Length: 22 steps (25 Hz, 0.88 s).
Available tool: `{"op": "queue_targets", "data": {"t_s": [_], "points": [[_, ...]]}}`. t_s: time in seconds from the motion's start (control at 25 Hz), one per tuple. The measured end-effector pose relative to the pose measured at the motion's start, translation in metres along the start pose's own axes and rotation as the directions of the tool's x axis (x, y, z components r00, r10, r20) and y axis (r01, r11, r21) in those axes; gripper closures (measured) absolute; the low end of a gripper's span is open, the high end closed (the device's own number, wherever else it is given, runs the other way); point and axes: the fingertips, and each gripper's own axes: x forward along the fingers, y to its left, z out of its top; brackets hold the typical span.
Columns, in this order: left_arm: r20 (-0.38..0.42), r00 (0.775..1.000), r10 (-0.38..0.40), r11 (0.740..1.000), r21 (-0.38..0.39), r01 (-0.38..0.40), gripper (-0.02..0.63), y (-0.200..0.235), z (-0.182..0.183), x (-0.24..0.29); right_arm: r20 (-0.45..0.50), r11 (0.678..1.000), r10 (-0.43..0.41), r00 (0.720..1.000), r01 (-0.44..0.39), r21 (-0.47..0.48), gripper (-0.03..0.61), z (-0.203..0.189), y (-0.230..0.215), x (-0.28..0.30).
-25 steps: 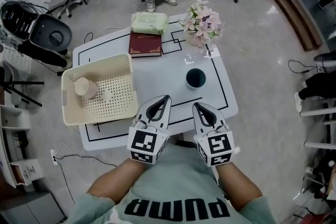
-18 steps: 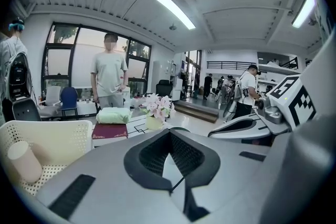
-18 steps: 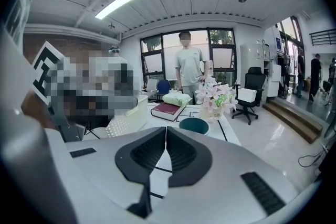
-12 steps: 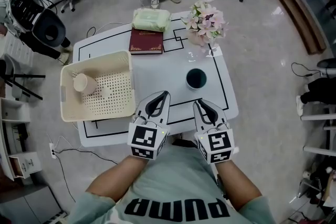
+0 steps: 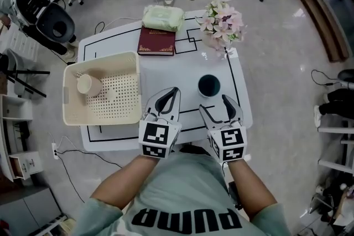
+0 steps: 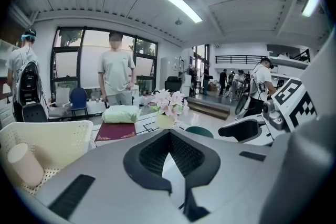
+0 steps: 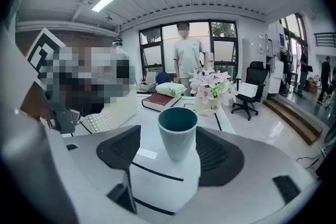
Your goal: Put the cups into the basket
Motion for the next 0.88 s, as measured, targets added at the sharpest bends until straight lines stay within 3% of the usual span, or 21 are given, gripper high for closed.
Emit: {"op": "queue_targets", "data": {"t_s": [0.32,0.88], "points": [[-0.042,0.999,0.008,1.000,-0.013,-0.009,0.607,0.008,-0.008,0.021,-0.016,1.000,0.013,1.000,-0.014,-0.005,0.214,0.001,-0.015,0.030],[-0.094,0.996,-0.009,1.000,-0.016,0.007,0.607,0.015,-0.013,0.044,-0.044,0.997,0.016,0.999,-0.019,-0.071,0.189,-0.009,-0.018,0.072]]}}
